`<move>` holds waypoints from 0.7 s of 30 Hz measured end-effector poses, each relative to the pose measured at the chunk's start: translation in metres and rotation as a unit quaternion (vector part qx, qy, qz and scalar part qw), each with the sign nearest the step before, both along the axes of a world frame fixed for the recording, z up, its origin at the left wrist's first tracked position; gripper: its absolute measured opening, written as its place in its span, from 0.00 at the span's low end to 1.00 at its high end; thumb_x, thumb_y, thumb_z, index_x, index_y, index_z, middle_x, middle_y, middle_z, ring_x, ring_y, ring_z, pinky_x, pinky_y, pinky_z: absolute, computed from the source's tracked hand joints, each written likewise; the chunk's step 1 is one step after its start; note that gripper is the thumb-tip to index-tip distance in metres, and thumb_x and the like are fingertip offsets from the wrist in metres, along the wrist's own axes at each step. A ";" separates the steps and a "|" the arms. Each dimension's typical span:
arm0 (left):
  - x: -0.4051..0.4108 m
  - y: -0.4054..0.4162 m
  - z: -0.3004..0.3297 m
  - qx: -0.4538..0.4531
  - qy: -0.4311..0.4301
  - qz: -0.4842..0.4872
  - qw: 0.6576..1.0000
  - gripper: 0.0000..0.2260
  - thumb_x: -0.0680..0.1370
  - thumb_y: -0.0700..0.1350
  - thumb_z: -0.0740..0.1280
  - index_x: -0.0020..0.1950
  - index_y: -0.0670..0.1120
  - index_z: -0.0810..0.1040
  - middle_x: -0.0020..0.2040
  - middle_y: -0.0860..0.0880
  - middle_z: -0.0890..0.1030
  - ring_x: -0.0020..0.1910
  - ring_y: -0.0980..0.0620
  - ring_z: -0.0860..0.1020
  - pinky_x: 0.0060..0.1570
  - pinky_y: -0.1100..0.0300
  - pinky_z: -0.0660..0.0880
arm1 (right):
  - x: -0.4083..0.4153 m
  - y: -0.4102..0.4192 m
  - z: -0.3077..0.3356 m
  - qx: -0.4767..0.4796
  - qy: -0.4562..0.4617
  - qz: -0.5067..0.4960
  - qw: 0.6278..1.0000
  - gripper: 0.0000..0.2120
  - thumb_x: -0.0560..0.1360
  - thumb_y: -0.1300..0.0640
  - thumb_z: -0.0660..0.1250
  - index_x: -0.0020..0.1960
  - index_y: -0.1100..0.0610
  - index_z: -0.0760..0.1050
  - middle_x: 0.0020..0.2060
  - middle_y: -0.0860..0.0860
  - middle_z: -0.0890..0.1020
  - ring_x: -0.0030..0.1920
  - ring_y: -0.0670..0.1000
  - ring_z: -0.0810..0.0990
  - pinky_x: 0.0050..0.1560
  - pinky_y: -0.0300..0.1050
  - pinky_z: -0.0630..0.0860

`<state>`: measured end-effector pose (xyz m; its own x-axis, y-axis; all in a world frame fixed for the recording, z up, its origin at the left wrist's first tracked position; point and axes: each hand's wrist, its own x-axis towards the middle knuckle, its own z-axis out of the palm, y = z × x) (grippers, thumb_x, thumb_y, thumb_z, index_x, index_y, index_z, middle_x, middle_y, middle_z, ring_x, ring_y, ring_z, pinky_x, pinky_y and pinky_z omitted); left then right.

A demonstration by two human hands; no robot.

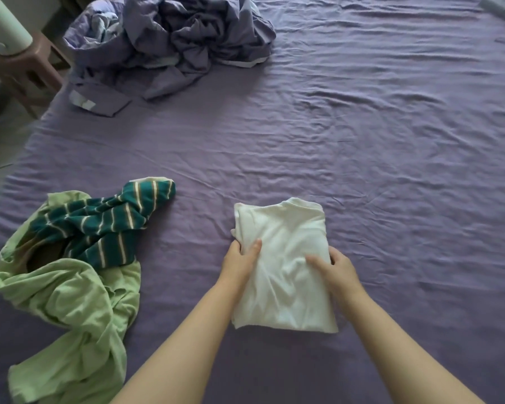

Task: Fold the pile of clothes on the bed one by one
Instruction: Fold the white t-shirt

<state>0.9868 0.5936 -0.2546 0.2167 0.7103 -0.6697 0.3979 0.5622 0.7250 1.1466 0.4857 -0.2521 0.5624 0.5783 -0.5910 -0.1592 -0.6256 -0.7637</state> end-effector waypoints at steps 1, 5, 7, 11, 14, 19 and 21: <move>-0.003 -0.003 0.007 -0.001 -0.015 0.001 1.000 0.18 0.77 0.55 0.66 0.62 0.47 0.72 0.58 0.49 0.78 0.55 0.48 0.78 0.59 0.48 0.75 | 0.002 -0.005 0.007 0.024 0.014 -0.005 1.000 0.05 0.70 0.57 0.70 0.46 0.51 0.80 0.41 0.47 0.84 0.38 0.46 0.83 0.35 0.43 0.78; -0.010 -0.024 0.043 -0.041 -0.084 0.024 0.995 0.10 0.79 0.52 0.64 0.56 0.49 0.75 0.54 0.47 0.81 0.51 0.47 0.81 0.53 0.48 0.78 | 0.006 -0.038 0.046 0.076 0.058 -0.022 0.995 0.09 0.71 0.60 0.71 0.49 0.49 0.80 0.43 0.47 0.85 0.40 0.47 0.84 0.35 0.42 0.79; -0.006 -0.042 0.070 -0.061 -0.121 0.022 0.990 0.10 0.80 0.51 0.63 0.57 0.47 0.75 0.51 0.47 0.83 0.46 0.49 0.82 0.42 0.54 0.80 | 0.009 -0.058 0.071 0.089 0.064 -0.036 0.993 0.11 0.68 0.58 0.72 0.50 0.51 0.79 0.44 0.48 0.85 0.41 0.49 0.84 0.37 0.44 0.79; 0.011 -0.083 0.122 -0.083 -0.153 -0.011 0.985 0.10 0.80 0.51 0.62 0.58 0.47 0.74 0.53 0.46 0.82 0.47 0.48 0.82 0.40 0.54 0.80 | 0.019 -0.103 0.122 0.108 0.065 -0.083 0.989 0.09 0.73 0.61 0.69 0.52 0.53 0.78 0.44 0.49 0.85 0.39 0.49 0.83 0.35 0.43 0.78; 0.028 -0.115 0.156 -0.091 -0.178 -0.036 0.979 0.13 0.81 0.50 0.61 0.62 0.46 0.73 0.57 0.44 0.81 0.54 0.43 0.80 0.54 0.44 0.78 | 0.032 -0.141 0.159 0.132 0.057 -0.107 0.984 0.09 0.74 0.60 0.69 0.53 0.53 0.79 0.44 0.49 0.85 0.38 0.48 0.83 0.33 0.42 0.78; 0.052 -0.175 0.205 -0.050 -0.213 -0.081 0.973 0.13 0.80 0.48 0.62 0.63 0.45 0.73 0.57 0.43 0.81 0.54 0.42 0.80 0.56 0.44 0.77 | 0.053 -0.211 0.212 0.185 0.046 -0.122 0.974 0.07 0.76 0.58 0.66 0.53 0.52 0.79 0.45 0.51 0.85 0.41 0.49 0.83 0.36 0.43 0.79; 0.063 -0.204 0.223 -0.035 -0.234 -0.098 0.967 0.12 0.80 0.47 0.62 0.61 0.44 0.74 0.54 0.44 0.82 0.49 0.44 0.81 0.52 0.47 0.79 | 0.062 -0.244 0.230 0.202 0.038 -0.123 0.971 0.08 0.77 0.58 0.66 0.55 0.52 0.78 0.47 0.51 0.85 0.43 0.51 0.83 0.41 0.46 0.79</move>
